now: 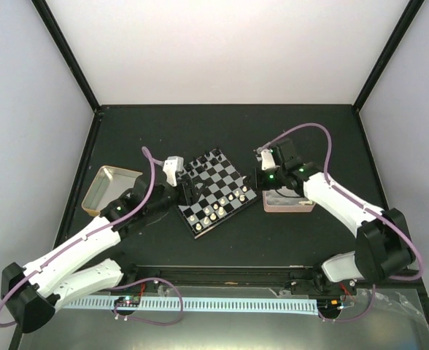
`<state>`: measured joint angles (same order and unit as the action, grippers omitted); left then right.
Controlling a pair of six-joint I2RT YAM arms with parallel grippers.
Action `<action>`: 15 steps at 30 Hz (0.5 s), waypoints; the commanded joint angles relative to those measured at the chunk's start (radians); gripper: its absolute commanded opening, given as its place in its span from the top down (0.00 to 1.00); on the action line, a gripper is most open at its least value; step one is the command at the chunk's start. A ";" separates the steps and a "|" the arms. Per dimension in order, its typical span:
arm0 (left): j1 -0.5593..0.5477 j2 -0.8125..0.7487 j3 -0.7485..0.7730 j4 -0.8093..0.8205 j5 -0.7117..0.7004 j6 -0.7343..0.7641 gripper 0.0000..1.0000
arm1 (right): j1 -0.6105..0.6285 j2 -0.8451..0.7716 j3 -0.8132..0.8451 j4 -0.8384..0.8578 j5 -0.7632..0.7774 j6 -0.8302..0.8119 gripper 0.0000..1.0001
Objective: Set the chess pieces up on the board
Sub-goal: Place the chess piece on the chessboard.
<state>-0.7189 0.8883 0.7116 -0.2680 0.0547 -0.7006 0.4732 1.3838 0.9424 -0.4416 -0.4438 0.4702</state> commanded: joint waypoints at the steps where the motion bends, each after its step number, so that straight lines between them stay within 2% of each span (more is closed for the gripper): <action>1: 0.021 0.021 0.029 0.017 0.045 -0.056 0.35 | 0.023 0.072 0.068 -0.078 0.043 0.058 0.94; 15: 0.048 0.105 0.003 0.003 0.110 -0.047 0.35 | 0.057 0.195 0.083 -0.181 0.200 0.082 0.94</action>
<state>-0.6819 0.9783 0.7086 -0.2749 0.1310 -0.7547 0.5224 1.5604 0.9924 -0.5724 -0.3290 0.5484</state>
